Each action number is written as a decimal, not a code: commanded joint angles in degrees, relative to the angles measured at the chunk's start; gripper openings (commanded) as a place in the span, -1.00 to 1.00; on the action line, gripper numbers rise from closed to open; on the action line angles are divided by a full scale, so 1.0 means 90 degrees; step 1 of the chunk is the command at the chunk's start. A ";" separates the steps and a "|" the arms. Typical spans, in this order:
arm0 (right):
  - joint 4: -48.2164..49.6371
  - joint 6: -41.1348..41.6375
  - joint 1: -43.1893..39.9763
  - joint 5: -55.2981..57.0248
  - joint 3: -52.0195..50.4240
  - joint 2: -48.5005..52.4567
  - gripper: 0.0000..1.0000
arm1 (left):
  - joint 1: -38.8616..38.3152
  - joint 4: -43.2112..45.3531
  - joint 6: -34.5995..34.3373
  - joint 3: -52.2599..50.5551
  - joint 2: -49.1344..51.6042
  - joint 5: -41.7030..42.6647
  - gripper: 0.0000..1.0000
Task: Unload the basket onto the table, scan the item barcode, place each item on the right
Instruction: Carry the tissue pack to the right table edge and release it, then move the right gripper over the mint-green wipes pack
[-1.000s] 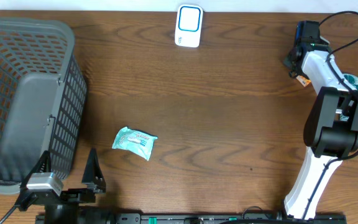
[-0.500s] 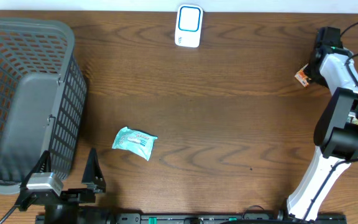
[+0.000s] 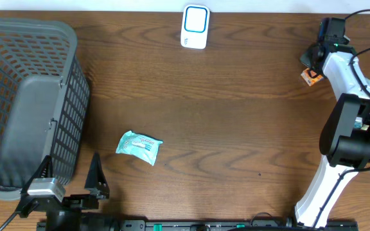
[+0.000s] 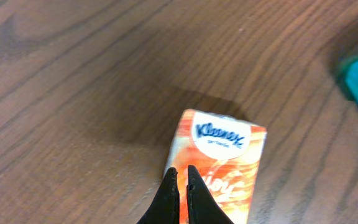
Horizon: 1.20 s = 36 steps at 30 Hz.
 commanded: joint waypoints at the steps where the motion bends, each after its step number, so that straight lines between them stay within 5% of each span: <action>1: 0.0160 -0.0044 0.0160 0.0231 0.0039 0.0146 -0.97 | -0.0027 0.0005 0.0102 0.0000 -0.0012 -0.0036 0.95; 22: -0.1564 0.0350 -0.0743 0.3028 0.0046 0.0692 -0.97 | -0.0027 0.0005 0.0102 0.0000 -0.0012 -0.0036 0.96; 26: -0.1600 -0.0250 -0.0801 0.2329 0.0046 0.0192 -0.40 | -0.0027 0.0005 0.0102 0.0000 -0.0012 -0.0036 0.96; 30: -0.1664 -0.0670 -0.0695 0.0775 0.0046 -0.0583 -0.07 | -0.0027 0.0005 0.0102 0.0000 -0.0012 -0.0036 0.96; 36: -0.2217 -0.0663 -0.0143 -0.4359 0.0046 -0.1588 0.98 | -0.0027 0.0005 0.0102 0.0000 -0.0012 -0.0036 0.95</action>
